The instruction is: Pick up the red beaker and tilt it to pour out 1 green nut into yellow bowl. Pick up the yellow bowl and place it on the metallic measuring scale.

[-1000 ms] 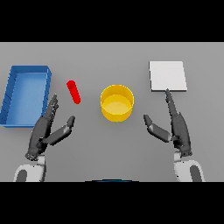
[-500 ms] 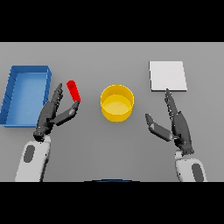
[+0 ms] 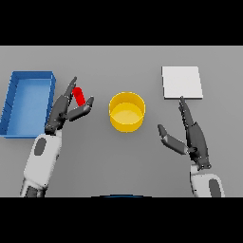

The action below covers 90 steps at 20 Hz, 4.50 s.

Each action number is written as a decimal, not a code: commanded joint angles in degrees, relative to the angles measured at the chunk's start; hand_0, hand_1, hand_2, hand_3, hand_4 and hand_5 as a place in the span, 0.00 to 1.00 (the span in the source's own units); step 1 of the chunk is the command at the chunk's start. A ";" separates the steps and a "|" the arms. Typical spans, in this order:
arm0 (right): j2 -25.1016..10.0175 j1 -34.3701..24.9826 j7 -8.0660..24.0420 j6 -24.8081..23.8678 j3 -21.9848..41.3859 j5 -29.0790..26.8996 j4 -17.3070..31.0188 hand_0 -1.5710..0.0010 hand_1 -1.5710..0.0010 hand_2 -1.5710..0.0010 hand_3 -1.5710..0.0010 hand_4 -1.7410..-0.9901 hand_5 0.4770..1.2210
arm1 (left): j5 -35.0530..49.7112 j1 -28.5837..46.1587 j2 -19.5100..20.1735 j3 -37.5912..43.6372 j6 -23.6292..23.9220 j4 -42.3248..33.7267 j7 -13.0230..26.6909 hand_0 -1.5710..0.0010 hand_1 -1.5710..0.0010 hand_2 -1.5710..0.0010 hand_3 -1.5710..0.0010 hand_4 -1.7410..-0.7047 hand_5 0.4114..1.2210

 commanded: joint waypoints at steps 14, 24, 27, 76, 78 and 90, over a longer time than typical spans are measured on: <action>-0.16 1.14 1.01 -0.45 -0.70 -0.53 -1.22 1.00 1.00 1.00 1.00 0.67 0.23 | 3.14 -10.08 -3.47 7.02 3.61 18.76 -12.27 0.87 0.85 0.82 0.84 0.33 0.46; -0.08 0.01 1.63 0.30 -1.16 -1.94 -0.83 1.00 1.00 1.00 1.00 0.65 0.22 | -1.33 -11.31 -4.16 4.88 8.56 19.70 -12.16 0.11 0.11 0.10 0.14 0.19 0.94; -0.36 0.49 0.86 0.28 -0.89 -1.22 -0.58 1.00 1.00 1.00 1.00 0.66 0.23 | 2.97 -12.00 -4.57 6.80 5.41 17.95 -12.58 0.06 0.05 0.05 0.07 0.10 0.92; 1.25 0.53 1.09 -2.46 -0.50 1.33 -0.53 1.00 1.00 1.00 1.00 0.77 0.12 | -53.57 -47.27 13.91 -53.09 -18.99 19.14 -5.98 0.00 0.00 0.00 0.02 0.00 1.00; 1.54 0.58 -0.06 -2.18 -0.55 0.68 -0.02 1.00 1.00 1.00 1.00 0.79 0.12 | -55.35 -48.27 14.52 -55.12 -19.87 18.90 -7.45 0.00 0.00 0.00 0.01 0.00 1.00; 1.24 1.59 -0.86 -2.36 -0.44 1.16 -0.87 1.00 1.00 1.00 1.00 0.81 0.13 | -66.91 -56.61 12.62 -65.02 -16.49 22.14 -11.89 0.00 0.00 0.00 0.00 0.01 1.00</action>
